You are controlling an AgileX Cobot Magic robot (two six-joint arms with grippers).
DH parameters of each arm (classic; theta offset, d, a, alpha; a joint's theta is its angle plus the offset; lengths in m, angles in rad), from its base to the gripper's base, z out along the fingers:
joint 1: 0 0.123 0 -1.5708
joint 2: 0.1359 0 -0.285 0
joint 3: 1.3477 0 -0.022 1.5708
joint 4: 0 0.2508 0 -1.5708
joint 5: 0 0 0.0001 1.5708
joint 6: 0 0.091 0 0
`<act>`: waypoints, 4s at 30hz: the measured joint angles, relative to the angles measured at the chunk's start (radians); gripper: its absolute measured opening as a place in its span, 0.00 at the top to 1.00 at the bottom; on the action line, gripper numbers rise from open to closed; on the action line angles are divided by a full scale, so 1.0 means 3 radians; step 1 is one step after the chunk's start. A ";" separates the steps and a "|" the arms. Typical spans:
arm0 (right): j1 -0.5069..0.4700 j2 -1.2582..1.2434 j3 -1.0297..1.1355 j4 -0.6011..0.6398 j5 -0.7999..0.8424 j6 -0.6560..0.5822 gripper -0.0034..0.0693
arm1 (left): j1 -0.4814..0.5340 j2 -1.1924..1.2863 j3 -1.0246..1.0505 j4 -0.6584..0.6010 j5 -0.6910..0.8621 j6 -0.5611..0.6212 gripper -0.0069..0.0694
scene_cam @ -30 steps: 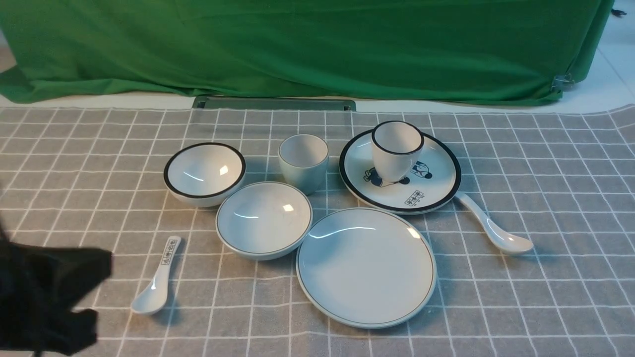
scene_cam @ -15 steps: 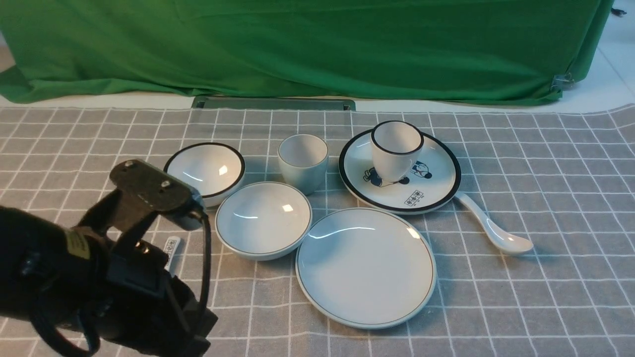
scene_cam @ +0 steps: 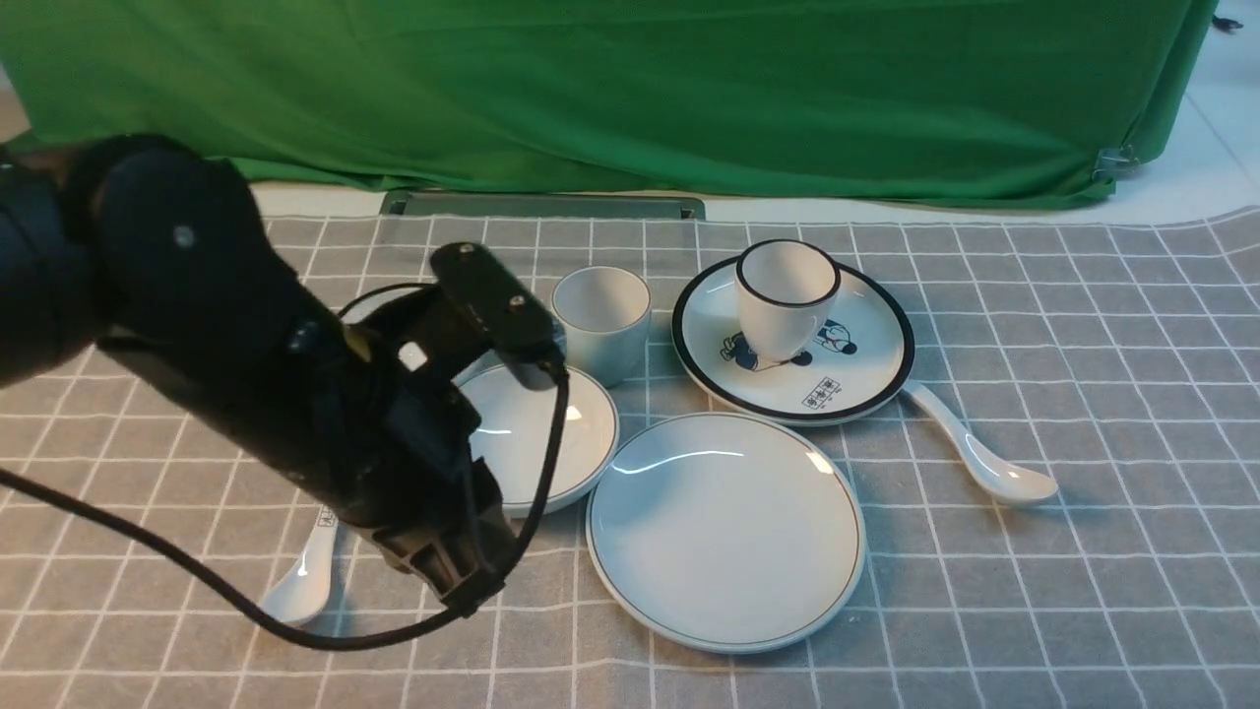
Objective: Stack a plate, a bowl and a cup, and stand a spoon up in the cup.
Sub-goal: Use the left arm to grab a blue rice bowl, then use the left arm to put the blue rice bowl into the blue large plate in the middle, then use the left arm to grab a blue teacup
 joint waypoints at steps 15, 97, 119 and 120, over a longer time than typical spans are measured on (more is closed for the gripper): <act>0.0769 0.0077 -0.0014 0.0036 -0.0179 0.0293 0.76 | 0.0000 0.0910 -0.0183 0.0825 -0.0802 0.0426 0.27; -0.0773 0.2693 -0.1164 0.0543 0.0012 -0.0946 0.51 | -0.1268 -0.1945 0.0898 0.0567 -0.1896 -0.1610 0.90; -0.1538 0.4663 -0.2820 0.0938 0.0503 -0.1591 0.46 | -0.1268 -0.3372 0.1855 0.0379 -0.2339 -0.1724 0.90; -0.1526 0.4510 -0.2841 0.0913 0.0506 -0.1536 0.52 | -0.1268 -0.3308 0.1823 0.0417 -0.2200 -0.1728 0.90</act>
